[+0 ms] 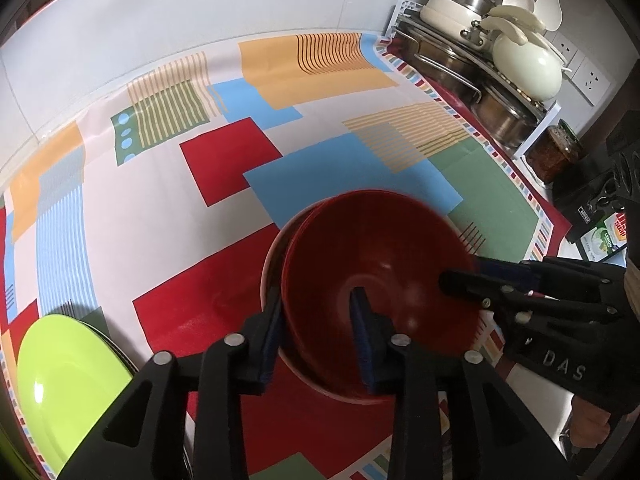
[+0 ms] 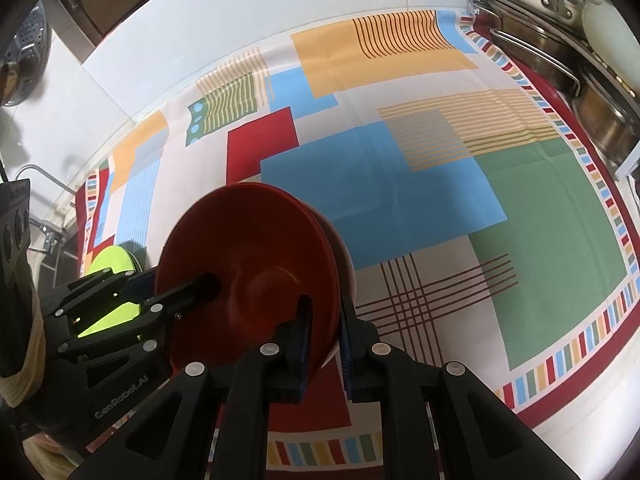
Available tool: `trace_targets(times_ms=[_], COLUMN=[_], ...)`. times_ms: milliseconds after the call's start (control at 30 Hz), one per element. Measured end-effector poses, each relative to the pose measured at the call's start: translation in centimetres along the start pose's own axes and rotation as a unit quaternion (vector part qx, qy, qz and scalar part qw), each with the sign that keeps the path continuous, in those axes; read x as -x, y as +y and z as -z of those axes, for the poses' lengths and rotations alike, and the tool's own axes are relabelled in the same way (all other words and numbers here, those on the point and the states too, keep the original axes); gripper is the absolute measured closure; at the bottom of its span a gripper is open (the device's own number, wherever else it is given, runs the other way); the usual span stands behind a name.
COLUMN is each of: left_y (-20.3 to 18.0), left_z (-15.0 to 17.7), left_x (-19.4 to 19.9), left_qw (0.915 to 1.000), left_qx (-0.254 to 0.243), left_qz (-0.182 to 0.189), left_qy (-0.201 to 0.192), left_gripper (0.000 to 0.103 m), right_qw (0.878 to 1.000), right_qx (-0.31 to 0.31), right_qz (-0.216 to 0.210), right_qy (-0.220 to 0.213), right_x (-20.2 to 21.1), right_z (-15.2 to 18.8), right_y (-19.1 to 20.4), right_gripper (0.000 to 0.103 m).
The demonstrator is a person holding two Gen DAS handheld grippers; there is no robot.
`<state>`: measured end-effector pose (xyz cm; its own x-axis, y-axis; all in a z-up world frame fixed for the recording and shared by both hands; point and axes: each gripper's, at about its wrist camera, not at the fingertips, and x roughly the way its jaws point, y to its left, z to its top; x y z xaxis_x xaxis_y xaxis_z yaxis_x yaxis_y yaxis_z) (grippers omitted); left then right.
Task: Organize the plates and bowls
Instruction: 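Close both grippers on the nested bowls' rims and lift the stack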
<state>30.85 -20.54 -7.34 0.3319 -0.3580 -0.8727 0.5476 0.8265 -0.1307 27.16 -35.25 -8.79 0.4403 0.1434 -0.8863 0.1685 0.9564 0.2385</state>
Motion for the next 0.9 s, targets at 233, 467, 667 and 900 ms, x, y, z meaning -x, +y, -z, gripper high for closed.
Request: trace_targets(times_ms=[233, 467, 667, 900], left_y=[-0.2, 0.9, 1.8, 2.0], left_z=[-0.2, -0.4, 0.2, 0.7], left_x=[1.7, 1.7, 0.3, -1.4], left_qw=[0.9992, 0.9988, 0.9991, 0.9992], left_qx=[-0.013, -0.002, 0.013, 0.025], left_qz=[-0.023, -0.036, -0.04, -0.029], left_qy=[-0.03, -0.034, -0.012, 0.012], left_gripper=[0.054, 0.052, 0.052, 0.052], right_qw=[0.999, 0.999, 0.998, 0.998], right_qx=[0.015, 0.007, -0.009, -0.034], right_qz=[0.021, 0.028, 0.04, 0.014], right_qy=[-0.027, -0.046, -0.042, -0.041], right_x=[1.1, 1.5, 0.4, -0.6], right_z=[0.4, 0.4, 0.4, 0.5], right_y=[0.2, 0.0, -0.3, -0.6], right_gripper=[0.07, 0.066, 0.066, 0.066])
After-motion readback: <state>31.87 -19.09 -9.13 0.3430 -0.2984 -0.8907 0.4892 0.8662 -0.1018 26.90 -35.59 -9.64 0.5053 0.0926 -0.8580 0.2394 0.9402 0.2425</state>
